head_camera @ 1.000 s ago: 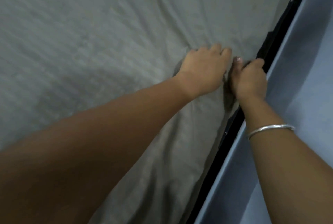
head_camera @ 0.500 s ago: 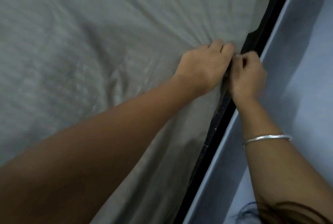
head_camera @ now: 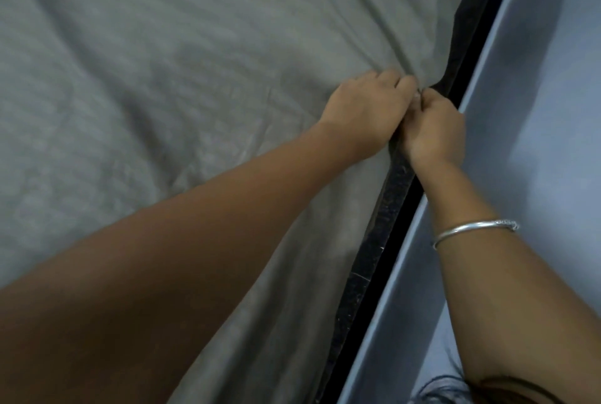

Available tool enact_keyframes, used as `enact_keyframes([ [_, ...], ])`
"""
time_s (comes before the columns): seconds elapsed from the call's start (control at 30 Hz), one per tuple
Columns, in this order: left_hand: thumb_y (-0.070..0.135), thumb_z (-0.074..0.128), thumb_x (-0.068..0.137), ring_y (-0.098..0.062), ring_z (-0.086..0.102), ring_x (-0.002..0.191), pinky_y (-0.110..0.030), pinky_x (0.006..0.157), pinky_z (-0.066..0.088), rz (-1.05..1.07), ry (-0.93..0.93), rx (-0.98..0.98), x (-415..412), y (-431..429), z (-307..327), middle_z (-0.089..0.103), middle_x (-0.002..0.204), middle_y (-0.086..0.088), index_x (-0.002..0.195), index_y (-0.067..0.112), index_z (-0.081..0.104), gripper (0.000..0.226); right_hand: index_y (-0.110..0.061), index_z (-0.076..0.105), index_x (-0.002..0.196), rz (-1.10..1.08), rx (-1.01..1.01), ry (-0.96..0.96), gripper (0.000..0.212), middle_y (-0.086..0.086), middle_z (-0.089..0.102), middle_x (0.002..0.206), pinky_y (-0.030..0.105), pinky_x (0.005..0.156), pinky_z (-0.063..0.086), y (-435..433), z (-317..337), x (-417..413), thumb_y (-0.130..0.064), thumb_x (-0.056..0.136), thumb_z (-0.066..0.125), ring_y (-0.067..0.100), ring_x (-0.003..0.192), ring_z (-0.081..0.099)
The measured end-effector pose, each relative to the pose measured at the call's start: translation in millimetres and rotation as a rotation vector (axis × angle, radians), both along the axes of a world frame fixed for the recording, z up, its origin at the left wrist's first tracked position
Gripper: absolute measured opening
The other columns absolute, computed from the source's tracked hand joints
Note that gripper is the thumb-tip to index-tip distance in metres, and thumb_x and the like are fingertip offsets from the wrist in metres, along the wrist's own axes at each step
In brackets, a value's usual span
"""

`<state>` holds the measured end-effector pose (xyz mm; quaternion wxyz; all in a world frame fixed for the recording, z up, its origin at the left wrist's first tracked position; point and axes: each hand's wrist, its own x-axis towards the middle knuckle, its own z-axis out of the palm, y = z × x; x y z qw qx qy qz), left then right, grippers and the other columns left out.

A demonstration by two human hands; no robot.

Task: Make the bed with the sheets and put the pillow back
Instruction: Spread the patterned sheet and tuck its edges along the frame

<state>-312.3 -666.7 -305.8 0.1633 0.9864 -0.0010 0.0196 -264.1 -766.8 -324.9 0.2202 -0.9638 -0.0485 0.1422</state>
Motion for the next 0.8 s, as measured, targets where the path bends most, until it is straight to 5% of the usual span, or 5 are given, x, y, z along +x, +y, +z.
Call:
enact_keyframes([
  [0.13, 0.019, 0.045, 0.095, -0.035, 0.048, 0.111, -0.041, 0.087, 0.038, 0.123, 0.136, 0.030, 5.0, 19.8, 5.7, 0.047, 0.125, -0.016, 0.119, 0.006, 0.047, 0.027, -0.008, 0.053, 0.110, -0.030, 0.071, 0.014, 0.036, 0.017, 0.061, 0.114, 0.030, 0.073, 0.031, 5.5, 13.6, 3.9, -0.040, 0.098, 0.040, 0.035, 0.107, 0.055],
  [0.4, 0.033, 0.058, 0.089, -0.035, 0.044, 0.124, -0.040, 0.101, 0.039, 0.119, 0.334, -0.127, 16.7, 44.4, 14.8, 0.042, 0.137, -0.016, 0.145, 0.009, 0.026, 0.068, -0.006, 0.048, 0.120, 0.019, 0.125, -0.058, 0.040, 0.018, 0.057, 0.122, 0.033, 0.084, 0.039, 17.7, 30.0, 36.1, -0.039, 0.096, 0.045, 0.035, 0.112, 0.053],
  [0.63, 0.037, 0.050, 0.092, -0.035, 0.049, 0.115, -0.042, 0.090, 0.043, 0.213, 0.161, -0.012, 76.4, 57.6, 8.5, 0.047, 0.127, -0.013, 0.128, 0.013, 0.043, 0.043, -0.005, 0.047, 0.127, -0.061, 0.147, -0.105, 0.047, 0.018, 0.059, 0.125, 0.035, 0.086, 0.037, 55.4, 1.7, 98.7, -0.042, 0.099, 0.037, 0.035, 0.116, 0.052],
  [0.8, 0.035, 0.046, 0.095, -0.036, 0.057, 0.106, -0.040, 0.067, 0.039, 0.290, 0.225, 0.056, 143.3, 55.8, 9.0, 0.052, 0.124, -0.011, 0.130, 0.018, 0.039, 0.040, -0.008, 0.047, 0.114, -0.029, 0.210, -0.077, 0.045, 0.013, 0.064, 0.110, 0.033, 0.070, 0.034, 52.2, -0.5, 140.7, -0.049, 0.096, 0.041, 0.033, 0.102, 0.058],
])
